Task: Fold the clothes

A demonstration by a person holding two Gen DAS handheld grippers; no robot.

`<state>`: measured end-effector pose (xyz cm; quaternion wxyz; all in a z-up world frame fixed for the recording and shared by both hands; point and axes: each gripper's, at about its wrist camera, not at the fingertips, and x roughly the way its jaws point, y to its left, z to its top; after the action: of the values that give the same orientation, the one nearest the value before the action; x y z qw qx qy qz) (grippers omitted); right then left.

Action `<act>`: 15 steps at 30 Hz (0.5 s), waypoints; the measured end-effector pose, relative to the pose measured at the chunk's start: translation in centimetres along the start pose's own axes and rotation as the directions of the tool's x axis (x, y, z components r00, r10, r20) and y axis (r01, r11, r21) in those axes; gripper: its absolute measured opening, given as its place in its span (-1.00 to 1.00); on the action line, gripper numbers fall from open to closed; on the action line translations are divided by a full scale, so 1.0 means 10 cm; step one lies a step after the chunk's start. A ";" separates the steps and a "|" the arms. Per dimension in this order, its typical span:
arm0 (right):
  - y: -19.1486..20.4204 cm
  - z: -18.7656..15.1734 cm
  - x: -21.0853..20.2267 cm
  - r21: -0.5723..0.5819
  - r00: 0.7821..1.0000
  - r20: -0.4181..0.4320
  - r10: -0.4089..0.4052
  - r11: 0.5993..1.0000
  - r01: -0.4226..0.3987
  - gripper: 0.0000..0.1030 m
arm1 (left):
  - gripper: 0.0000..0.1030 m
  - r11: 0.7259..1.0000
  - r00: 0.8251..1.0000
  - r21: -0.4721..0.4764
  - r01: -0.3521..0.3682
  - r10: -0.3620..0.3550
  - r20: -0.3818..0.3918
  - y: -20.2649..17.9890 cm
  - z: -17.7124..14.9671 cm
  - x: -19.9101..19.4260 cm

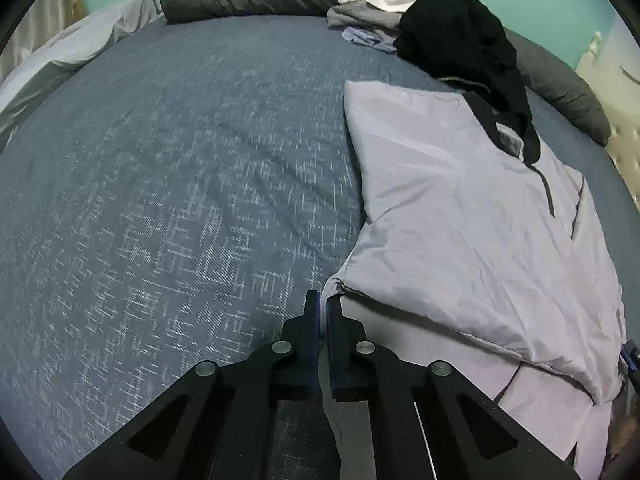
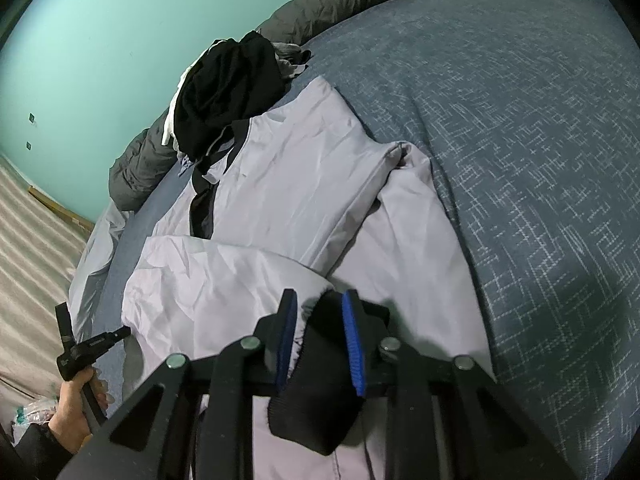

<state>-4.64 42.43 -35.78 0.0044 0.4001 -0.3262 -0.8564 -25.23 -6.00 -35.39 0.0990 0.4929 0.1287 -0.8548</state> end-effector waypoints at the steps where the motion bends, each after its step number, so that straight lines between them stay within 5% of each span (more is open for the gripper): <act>1: -0.01 0.00 0.00 0.001 1.000 -0.001 0.001 1.000 -0.001 -0.55 | -0.94 1.000 1.000 -0.018 0.016 -0.016 -0.004 0.03 0.01 0.01; 4: -0.04 0.02 -0.02 0.009 1.000 0.006 -0.001 1.000 0.001 -0.55 | -0.81 0.997 0.999 -0.057 0.044 -0.043 0.013 0.09 0.04 -0.10; 6: -0.06 0.03 -0.02 0.013 1.000 0.009 -0.001 1.000 0.001 -0.55 | -0.41 0.996 0.998 -0.068 0.053 -0.051 0.037 0.11 0.05 -0.19; 10: -0.06 0.03 -0.02 0.017 1.000 0.010 0.004 1.000 -0.004 -0.55 | -0.05 0.998 0.995 -0.015 0.059 -0.058 0.087 -0.01 0.15 -0.33; 15: -0.06 0.03 -0.01 0.022 1.000 0.010 0.010 1.000 -0.010 -0.55 | 0.02 0.996 0.994 -0.006 0.093 -0.093 0.052 -0.05 0.24 -0.16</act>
<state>-4.60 43.08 -35.90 0.0026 0.3940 -0.3378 -0.8548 -26.53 -6.17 -32.77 0.0645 0.4637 0.1525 -0.8704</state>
